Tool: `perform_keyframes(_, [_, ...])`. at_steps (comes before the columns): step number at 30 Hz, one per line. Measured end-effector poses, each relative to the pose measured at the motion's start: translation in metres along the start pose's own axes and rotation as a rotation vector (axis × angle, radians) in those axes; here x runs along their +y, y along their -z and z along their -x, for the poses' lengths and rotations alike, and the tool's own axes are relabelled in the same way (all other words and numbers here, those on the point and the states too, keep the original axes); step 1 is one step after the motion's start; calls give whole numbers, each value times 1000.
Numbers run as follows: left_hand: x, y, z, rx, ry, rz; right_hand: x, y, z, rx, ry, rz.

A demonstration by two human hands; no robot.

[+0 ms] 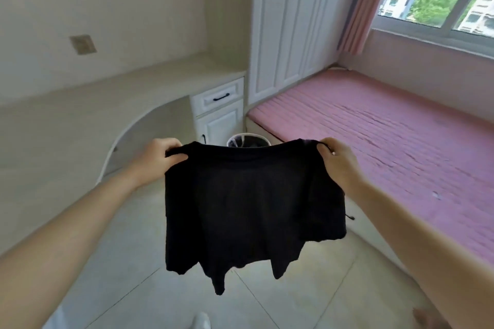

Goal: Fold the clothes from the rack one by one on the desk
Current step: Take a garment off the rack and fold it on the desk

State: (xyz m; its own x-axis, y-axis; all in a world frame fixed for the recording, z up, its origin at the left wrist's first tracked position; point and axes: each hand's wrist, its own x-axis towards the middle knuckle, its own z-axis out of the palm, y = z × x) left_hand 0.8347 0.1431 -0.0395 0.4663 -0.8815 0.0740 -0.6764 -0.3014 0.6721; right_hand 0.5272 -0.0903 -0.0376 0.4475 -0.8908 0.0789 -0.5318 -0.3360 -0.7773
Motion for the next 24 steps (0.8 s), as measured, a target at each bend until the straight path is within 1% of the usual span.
perform_keyframes(4, [-42,41,29,223,152,49,-44,-64,-32,-128,61,-26])
perform_keyframes(6, [-67,63,44,336,178,39,-69,-101,-49,-191,78,-10])
perform_keyframes(11, [-113,113,69,523,253,-158,-137,-184,-75,-250,193,29])
perform_keyframes(14, [-140,141,74,581,287,-216,-176,-227,-89,-270,253,31])
perform_keyframes(20, [-186,179,77,608,354,-347,-227,-305,-118,-359,284,45])
perform_keyframes(22, [-201,189,75,644,409,-298,-241,-332,-128,-385,306,10])
perform_keyframes(24, [-211,195,73,688,436,-194,-253,-349,-134,-409,324,-32])
